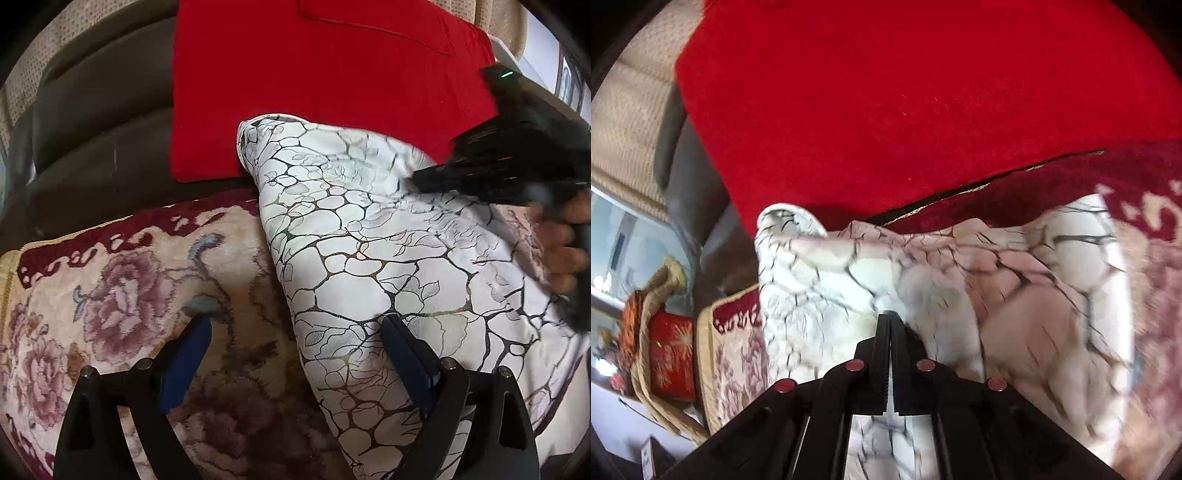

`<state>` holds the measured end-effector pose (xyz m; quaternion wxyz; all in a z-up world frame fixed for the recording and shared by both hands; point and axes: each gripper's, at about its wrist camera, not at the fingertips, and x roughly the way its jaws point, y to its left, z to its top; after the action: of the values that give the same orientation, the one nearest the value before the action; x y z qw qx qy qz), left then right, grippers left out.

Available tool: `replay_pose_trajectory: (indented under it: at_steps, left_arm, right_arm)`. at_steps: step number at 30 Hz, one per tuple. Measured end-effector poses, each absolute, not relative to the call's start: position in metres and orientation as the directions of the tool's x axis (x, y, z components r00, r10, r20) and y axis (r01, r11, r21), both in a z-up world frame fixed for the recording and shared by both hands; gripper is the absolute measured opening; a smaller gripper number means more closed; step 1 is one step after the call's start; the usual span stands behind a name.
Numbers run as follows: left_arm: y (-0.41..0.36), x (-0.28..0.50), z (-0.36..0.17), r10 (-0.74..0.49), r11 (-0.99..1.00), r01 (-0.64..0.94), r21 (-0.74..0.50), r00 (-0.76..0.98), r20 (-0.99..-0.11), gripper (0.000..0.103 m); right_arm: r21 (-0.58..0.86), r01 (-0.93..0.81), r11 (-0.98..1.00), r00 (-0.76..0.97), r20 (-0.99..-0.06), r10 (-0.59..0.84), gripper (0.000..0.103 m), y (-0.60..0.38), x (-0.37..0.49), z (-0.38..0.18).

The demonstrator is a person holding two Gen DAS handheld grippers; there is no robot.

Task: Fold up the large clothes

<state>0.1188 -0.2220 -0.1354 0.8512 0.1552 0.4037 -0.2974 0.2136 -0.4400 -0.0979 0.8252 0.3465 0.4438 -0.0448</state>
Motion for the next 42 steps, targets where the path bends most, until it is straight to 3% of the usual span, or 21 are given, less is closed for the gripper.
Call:
replay_pose_trajectory:
  at_steps: [9,17,22,36,42]
  left_arm:
    - [-0.22,0.118,-0.135,-0.34,0.794,0.605,0.063,0.528,-0.778,0.093]
    - [-0.223,0.107,-0.133,-0.309,0.814,0.575,0.084,0.551,-0.775,0.093]
    - [-0.22,0.101,-0.125,-0.279,0.82,0.561,0.112,0.564,-0.777,0.093]
    - [-0.2,0.048,-0.085,-0.257,0.84,0.515,0.174,0.658,-0.707,0.093]
    - [-0.199,0.037,-0.09,-0.248,0.833,0.52,0.189,0.657,-0.712,0.093]
  right_arm:
    - [0.412,0.234,0.88,0.587,-0.782,0.21,0.009,-0.387,0.103,-0.049]
    - [0.327,0.276,0.904,0.59,-0.8,0.11,0.006,-0.384,0.06,-0.108]
    - [0.311,0.288,0.906,0.598,-0.797,0.084,0.002,-0.384,0.058,-0.108]
    - [0.437,0.299,0.848,0.669,-0.73,0.14,0.009,-0.378,0.002,-0.06]
    - [0.416,0.344,0.842,0.621,-0.773,0.129,0.01,-0.374,0.01,-0.082]
